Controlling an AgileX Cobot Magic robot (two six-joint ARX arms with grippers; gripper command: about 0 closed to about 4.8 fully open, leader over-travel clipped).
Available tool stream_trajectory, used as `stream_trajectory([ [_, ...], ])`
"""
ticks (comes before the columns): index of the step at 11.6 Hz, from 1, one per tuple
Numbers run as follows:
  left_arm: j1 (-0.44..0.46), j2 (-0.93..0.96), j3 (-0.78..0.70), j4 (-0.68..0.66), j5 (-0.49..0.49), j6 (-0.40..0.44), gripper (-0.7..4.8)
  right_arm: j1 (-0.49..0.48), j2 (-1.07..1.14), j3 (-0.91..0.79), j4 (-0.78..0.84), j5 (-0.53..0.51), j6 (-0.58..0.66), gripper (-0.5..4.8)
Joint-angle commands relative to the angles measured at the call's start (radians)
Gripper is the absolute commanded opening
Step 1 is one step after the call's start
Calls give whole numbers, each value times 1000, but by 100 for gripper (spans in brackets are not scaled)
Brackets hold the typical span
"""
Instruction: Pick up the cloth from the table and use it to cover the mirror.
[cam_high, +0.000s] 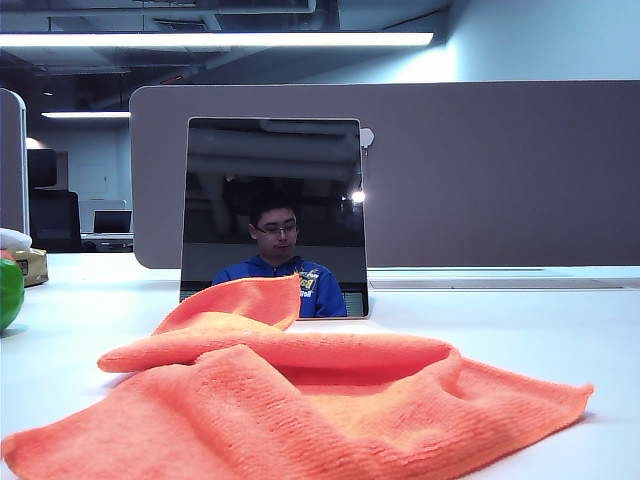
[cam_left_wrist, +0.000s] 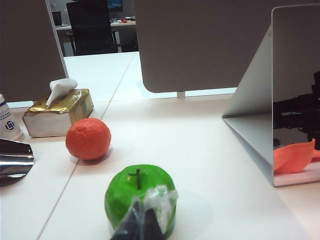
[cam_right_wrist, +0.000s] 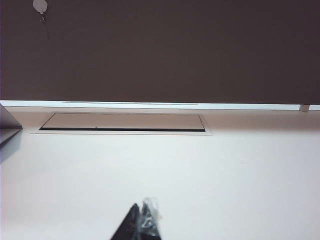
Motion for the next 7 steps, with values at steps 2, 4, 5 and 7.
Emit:
stream_trajectory([
  [2, 0, 1, 3, -66, 0, -30, -6, 0, -1, -1, -13, 1, 3, -1],
  [4, 0, 1, 3, -66, 0, -30, -6, 0, -1, -1, -10, 1, 3, -1],
  [5, 0, 1, 3, -66, -1, -29, -6, 0, -1, -1, 13, 2, 2, -1],
  [7, 0, 1, 3, -66, 0, -29, -6, 0, -1, -1, 18, 2, 3, -1],
])
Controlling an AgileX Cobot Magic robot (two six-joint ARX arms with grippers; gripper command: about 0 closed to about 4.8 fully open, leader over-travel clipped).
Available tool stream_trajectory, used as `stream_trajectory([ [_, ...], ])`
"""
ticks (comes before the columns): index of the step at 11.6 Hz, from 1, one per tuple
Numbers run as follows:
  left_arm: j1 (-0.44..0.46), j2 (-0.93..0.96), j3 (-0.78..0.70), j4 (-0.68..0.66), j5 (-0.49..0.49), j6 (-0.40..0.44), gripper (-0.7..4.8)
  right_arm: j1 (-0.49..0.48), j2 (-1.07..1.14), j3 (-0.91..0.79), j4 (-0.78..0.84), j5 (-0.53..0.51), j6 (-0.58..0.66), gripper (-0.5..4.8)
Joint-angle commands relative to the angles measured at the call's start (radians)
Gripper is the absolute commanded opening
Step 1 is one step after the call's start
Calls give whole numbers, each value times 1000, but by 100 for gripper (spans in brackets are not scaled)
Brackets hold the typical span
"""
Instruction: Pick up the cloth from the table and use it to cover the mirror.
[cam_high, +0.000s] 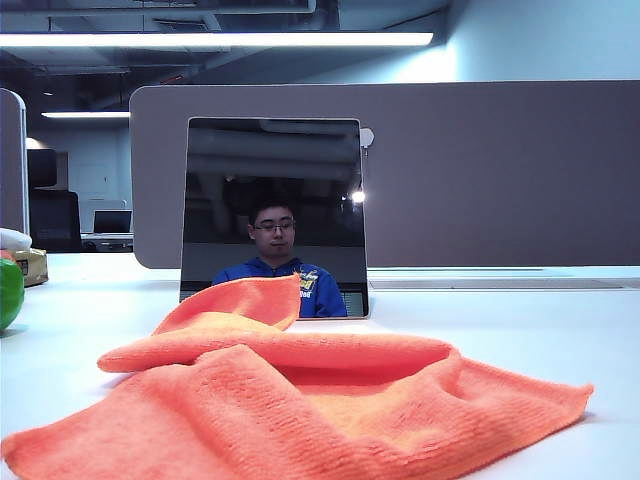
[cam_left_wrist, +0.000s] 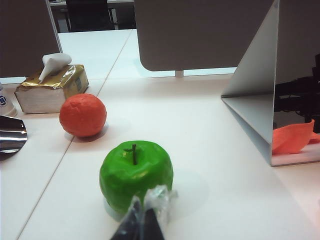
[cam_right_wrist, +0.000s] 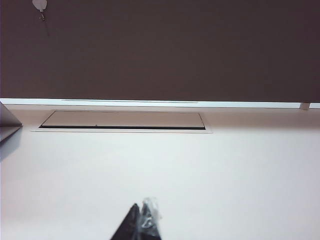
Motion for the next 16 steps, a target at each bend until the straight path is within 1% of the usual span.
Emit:
stream_trajectory([
  [1, 0, 0, 3, 6, 0, -4, -6, 0, -1, -1, 26, 1, 2, -1],
  [3, 0, 0, 3, 36, 26, -23, -6, 1, -1, 10, 38, -15, 3, -1],
  [4, 0, 0, 6, 80, 74, -45, -6, 1, -1, 30, 34, -40, 3, -1],
  [5, 0, 0, 13, 138, 148, -70, -6, 1, -1, 76, -13, -51, -8, -1],
  [6, 0, 0, 22, 133, 163, -77, -6, 1, -1, 98, -43, -51, -16, -1],
  [7, 0, 1, 53, 87, 204, -93, -6, 1, -1, 159, -127, -52, -51, -1],
  [8, 0, 2, 109, -22, 253, -98, -6, 2, 5, 238, -227, -56, -88, -1],
  [11, 0, 27, 188, -169, 271, -97, -6, 7, 57, 333, -327, -87, -107, -1],
  [12, 0, 43, 208, -192, 287, -97, -6, 7, 86, 360, -356, -105, -112, -1],
  [13, 0, 111, 269, -217, 348, -96, -6, 7, 211, 465, -452, -148, -113, -1],
  [14, 0, 183, 315, -219, 412, -93, -6, 7, 320, 553, -515, -201, -113, -1],
  [15, 0, 261, 353, -220, 513, -80, -6, 8, 428, 637, -554, -286, -113, -1],
  [16, -1, 330, 376, -221, 595, -78, -6, 8, 493, 679, -554, -375, -113, -1],
])
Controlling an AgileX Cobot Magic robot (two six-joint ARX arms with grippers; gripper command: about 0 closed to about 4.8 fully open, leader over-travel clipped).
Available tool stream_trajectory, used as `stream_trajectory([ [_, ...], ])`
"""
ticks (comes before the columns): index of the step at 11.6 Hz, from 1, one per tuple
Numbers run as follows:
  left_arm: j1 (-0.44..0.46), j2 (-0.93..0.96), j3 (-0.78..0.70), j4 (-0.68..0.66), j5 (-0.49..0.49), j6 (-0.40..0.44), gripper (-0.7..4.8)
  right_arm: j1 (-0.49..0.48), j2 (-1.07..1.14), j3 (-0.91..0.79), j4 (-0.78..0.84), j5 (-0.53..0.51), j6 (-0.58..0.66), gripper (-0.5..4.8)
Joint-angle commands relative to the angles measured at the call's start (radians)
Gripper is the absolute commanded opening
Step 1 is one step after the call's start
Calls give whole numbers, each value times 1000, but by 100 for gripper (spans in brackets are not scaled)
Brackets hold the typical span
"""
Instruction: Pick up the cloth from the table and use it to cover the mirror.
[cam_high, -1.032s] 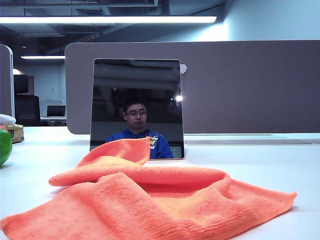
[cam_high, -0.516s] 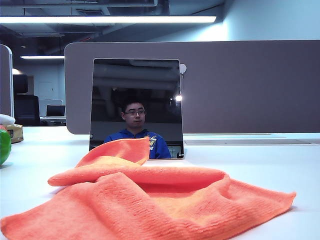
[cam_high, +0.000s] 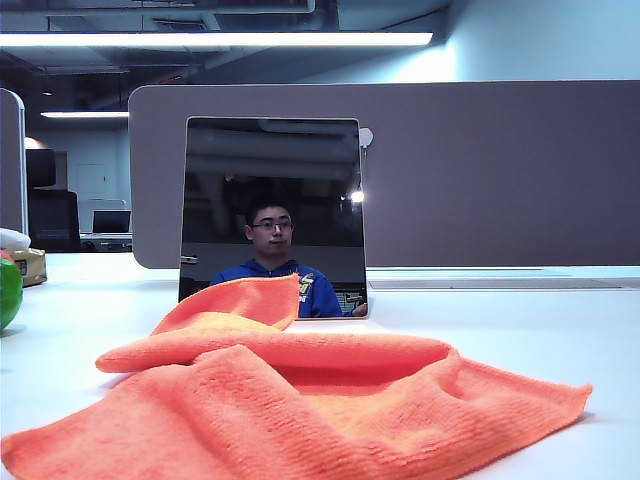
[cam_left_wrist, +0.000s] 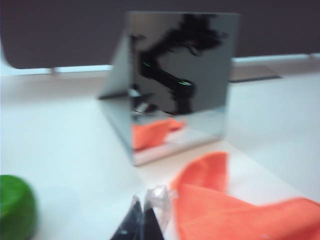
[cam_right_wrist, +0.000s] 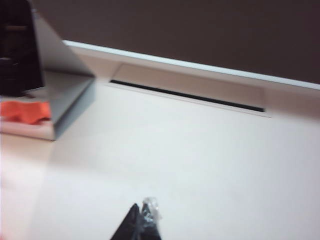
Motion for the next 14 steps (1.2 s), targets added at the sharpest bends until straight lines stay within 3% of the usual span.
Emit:
stream_trajectory([
  [1, -5, 137, 50, -2, 171, 12, -6, 2, 127, 84, -10, -216, -2, -1],
  [4, -53, 222, 62, -1, 173, 29, -6, 63, 182, 88, -36, -286, -2, -1],
  [5, -207, 418, 63, 38, 110, 76, -6, 300, 313, 87, -106, -227, -29, 4],
  [7, -294, 538, 63, 165, 104, 72, -6, 470, 398, 88, -101, -101, -29, 55],
  [8, -315, 570, 63, 293, 104, 71, -6, 543, 446, 87, -89, -80, -28, 54],
  [10, -315, 570, 63, 472, 108, 70, -6, 558, 454, 87, -58, -79, -28, 54],
  [11, -315, 568, 63, 556, 139, 2, -6, 558, 454, 87, -50, -76, -28, 54],
  [14, -315, 568, 63, 587, 153, -1, -6, 559, 462, 87, -52, -76, -27, 56],
])
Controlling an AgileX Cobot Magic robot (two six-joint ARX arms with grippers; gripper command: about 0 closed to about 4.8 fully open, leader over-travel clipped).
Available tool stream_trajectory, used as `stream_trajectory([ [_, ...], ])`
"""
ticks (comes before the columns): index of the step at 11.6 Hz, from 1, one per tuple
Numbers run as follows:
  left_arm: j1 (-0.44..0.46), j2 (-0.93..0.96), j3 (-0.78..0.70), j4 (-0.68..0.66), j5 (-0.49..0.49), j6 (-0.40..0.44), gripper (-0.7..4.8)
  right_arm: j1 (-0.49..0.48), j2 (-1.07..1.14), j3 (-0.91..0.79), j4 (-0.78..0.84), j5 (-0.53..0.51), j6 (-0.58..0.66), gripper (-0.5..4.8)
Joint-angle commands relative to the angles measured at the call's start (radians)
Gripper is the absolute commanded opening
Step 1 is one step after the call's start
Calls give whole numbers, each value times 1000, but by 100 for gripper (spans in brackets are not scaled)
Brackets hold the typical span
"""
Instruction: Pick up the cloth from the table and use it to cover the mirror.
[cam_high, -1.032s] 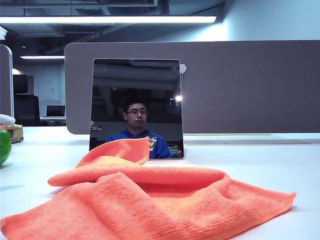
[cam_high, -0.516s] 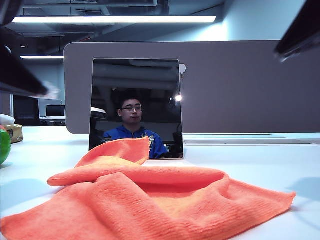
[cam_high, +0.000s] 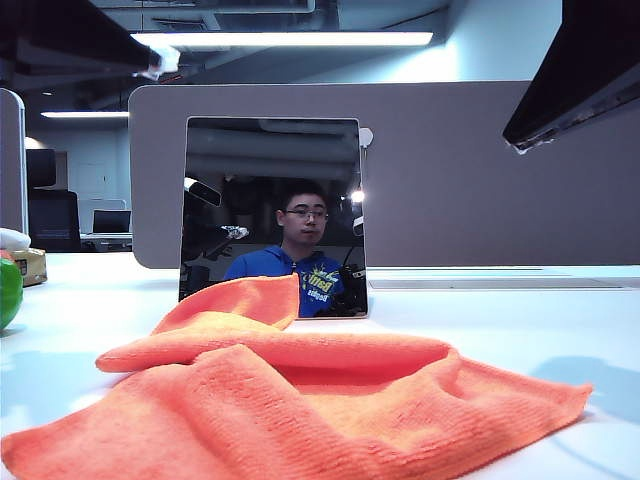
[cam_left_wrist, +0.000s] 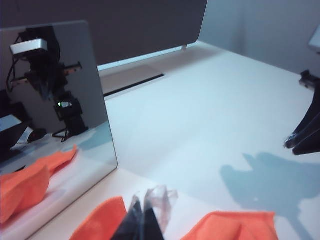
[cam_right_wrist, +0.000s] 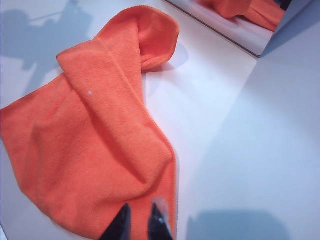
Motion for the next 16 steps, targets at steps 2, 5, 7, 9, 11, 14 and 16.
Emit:
stream_trajectory([
  [2, 0, 0, 5, -6, 10, -4, 130, 2, 103, 6, -11, -4, 31, 159],
  [5, 0, 0, 4, -91, 6, 7, 130, 2, 192, 6, -24, -3, 32, 159],
  [7, 0, 0, 4, -130, 7, 7, 130, 2, 195, 6, -108, -67, 31, 160],
  [9, 0, 0, 4, -137, 7, 7, 130, 2, 197, 6, -200, -120, 31, 181],
  [11, 0, 0, 4, -137, 7, 6, 130, 2, 197, 6, -227, -131, 32, 180],
  [14, 0, 0, 4, -138, 11, 6, 130, 2, 291, 6, -219, -210, 212, 180],
  [16, 0, 0, 4, -142, 33, 6, 130, 2, 294, 6, -140, -181, 218, 180],
])
